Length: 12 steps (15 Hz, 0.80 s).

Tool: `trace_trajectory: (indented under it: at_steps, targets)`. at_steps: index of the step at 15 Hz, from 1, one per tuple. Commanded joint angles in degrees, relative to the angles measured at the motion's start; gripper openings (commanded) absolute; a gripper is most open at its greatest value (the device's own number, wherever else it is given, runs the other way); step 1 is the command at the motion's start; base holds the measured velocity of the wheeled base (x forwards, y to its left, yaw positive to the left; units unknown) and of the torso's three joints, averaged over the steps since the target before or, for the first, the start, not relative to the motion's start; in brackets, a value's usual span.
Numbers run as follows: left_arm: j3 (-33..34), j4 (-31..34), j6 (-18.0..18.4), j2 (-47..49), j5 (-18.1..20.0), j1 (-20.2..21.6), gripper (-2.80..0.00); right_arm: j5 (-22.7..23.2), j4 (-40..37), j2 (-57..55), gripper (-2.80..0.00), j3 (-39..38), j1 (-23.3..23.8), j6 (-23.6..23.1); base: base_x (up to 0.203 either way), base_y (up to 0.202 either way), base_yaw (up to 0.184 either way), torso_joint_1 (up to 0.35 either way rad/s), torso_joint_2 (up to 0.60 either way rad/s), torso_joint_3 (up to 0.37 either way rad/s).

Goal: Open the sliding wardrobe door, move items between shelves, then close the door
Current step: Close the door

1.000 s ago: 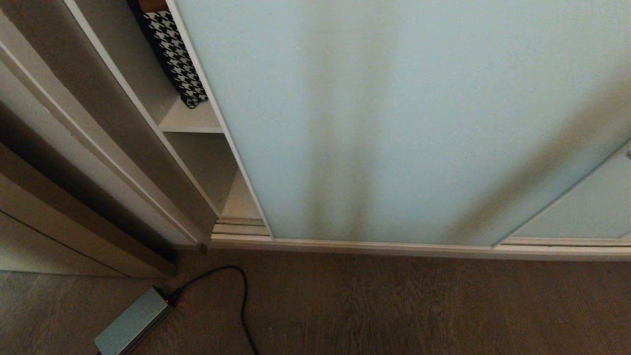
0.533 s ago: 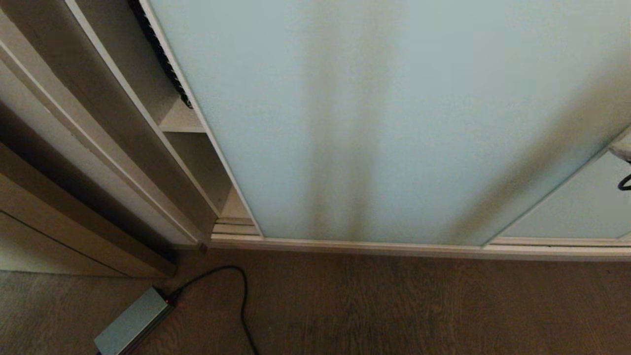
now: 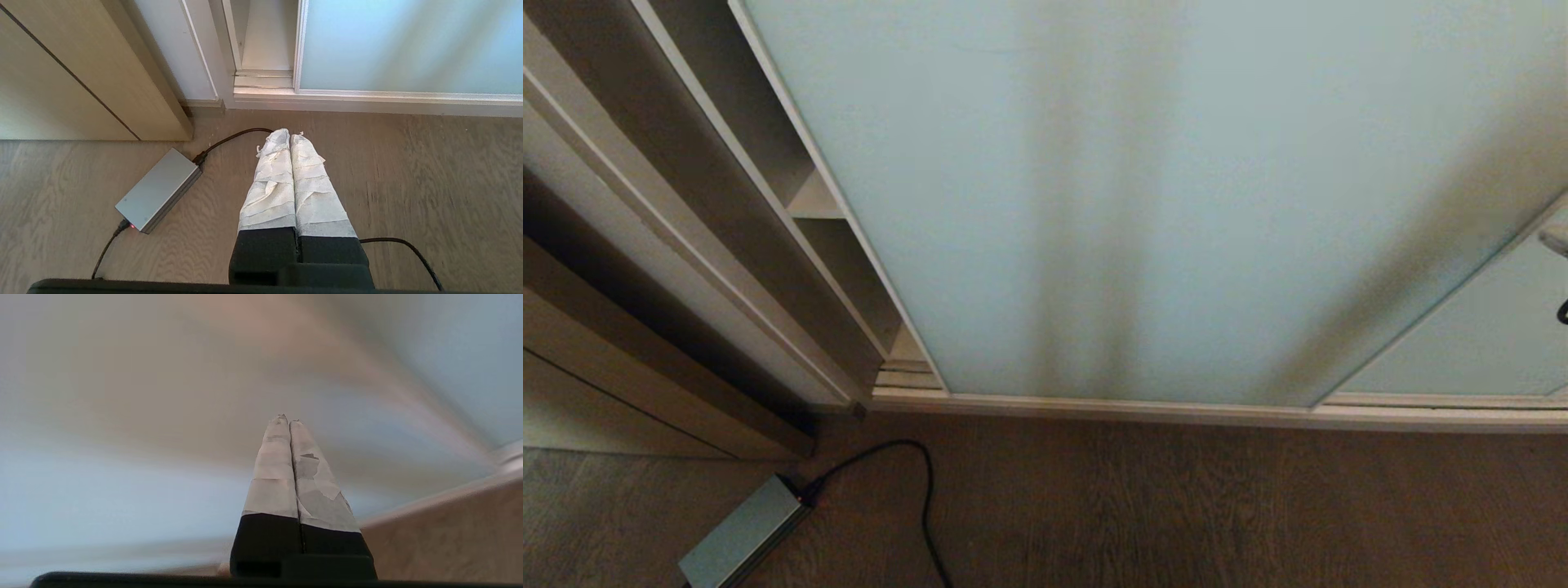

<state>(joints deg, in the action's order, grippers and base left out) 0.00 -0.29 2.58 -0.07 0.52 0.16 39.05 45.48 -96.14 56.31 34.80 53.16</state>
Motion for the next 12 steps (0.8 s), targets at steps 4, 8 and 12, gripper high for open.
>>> trace_trajectory:
  at_steps: [4, 8, 12]
  targets:
    - [0.00, -0.06, -0.03, -0.01, 0.01, 0.02, -2.80, 0.41, 1.11, -2.16, -2.80, 4.42, 6.56, 0.54, 0.000, 0.000, 0.000, 0.000, 0.00, 0.000]
    - [0.00, 0.03, 0.05, -0.01, 0.01, 0.02, -2.80, 0.33, 1.05, -8.22, -2.80, 7.64, 5.58, 0.54, 0.000, 0.000, 0.000, 0.000, 0.00, 0.000]
    - [0.00, -0.06, -0.03, -0.01, 0.01, 0.02, -2.80, 0.20, 0.63, -10.81, -2.80, 9.29, 2.97, 0.92, 0.000, 0.000, 0.000, 0.000, 0.00, 0.000]
